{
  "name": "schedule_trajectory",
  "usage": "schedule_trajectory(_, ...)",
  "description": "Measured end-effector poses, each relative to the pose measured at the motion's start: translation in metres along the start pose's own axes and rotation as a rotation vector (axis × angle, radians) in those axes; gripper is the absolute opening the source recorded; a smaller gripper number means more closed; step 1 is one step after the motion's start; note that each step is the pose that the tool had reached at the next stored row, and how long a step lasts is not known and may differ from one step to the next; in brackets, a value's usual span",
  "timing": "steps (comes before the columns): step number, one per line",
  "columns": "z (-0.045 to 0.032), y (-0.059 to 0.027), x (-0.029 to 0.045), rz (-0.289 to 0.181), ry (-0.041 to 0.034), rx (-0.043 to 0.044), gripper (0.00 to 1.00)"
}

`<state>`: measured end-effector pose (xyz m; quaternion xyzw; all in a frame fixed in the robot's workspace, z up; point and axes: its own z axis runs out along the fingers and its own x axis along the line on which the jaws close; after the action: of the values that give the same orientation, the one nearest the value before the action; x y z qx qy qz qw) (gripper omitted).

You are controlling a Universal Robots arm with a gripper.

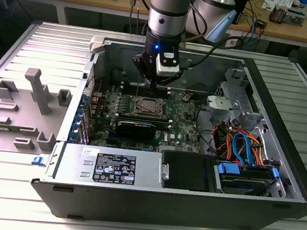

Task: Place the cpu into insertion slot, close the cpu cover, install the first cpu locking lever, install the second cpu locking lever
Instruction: 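Install the first cpu locking lever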

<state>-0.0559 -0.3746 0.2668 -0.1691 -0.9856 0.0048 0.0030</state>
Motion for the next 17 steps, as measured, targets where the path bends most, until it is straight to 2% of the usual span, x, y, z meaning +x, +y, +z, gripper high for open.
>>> schedule_trajectory(13,0.0,-0.0009,-0.0003,-0.142,-0.0011,-0.0005,0.11)
schedule_trajectory(17,0.0,-0.001,-0.0003,-0.153,-0.0011,-0.0003,0.11)
